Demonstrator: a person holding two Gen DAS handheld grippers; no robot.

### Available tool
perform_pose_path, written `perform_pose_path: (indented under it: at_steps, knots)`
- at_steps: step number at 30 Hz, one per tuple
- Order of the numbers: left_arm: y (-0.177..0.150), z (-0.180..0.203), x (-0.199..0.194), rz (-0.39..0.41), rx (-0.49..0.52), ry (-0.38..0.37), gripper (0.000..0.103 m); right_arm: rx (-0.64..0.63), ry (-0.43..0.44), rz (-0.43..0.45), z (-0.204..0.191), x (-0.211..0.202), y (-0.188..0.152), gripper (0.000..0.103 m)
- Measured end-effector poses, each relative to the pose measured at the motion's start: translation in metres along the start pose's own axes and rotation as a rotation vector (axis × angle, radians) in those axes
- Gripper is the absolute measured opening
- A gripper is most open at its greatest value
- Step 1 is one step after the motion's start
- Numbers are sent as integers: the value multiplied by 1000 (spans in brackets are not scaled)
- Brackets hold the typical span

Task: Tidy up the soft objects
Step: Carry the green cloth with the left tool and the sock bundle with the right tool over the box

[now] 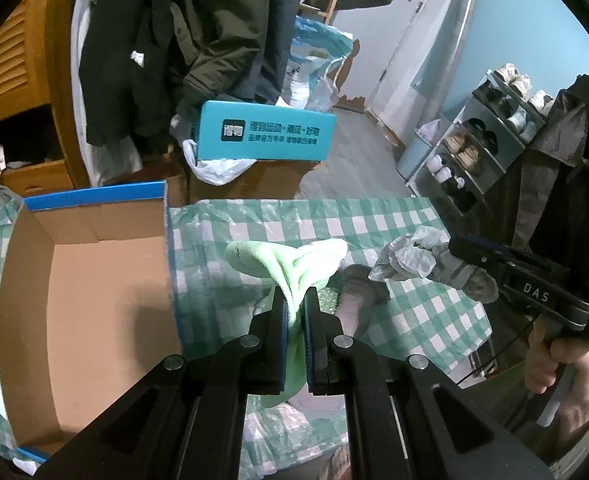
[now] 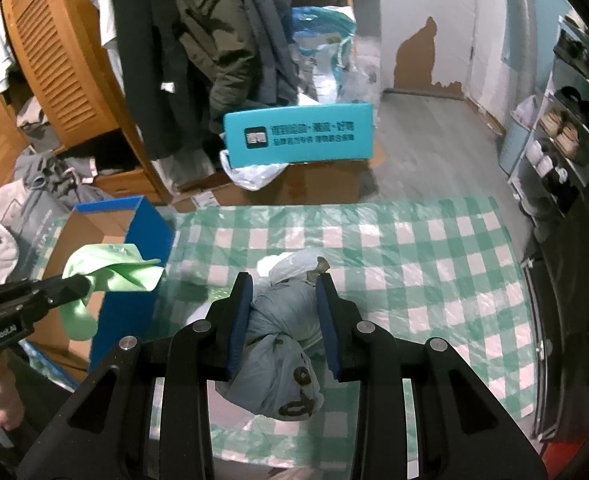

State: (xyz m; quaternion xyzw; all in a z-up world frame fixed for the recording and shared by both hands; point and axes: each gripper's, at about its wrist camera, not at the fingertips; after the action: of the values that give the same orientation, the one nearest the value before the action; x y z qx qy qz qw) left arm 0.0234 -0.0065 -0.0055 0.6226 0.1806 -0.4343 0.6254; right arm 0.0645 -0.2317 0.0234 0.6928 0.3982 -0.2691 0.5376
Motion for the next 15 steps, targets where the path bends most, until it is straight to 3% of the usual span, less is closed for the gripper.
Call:
perform_pose_path:
  at_steps: [15]
  knots:
    - [-16,-37,-32,35,-51,64,7,-90,73,1,-65,0,5,31]
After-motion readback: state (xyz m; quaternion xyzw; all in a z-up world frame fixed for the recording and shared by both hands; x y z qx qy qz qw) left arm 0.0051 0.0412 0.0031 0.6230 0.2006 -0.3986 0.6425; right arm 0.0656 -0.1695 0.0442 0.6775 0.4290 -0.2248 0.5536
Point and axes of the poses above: each gripper's, at about its wrist camera, not at the fingertips, and x roughly the way its jaws point, z to its right, y to its top, and after that the axes turned 14 degrees about x, right-handed
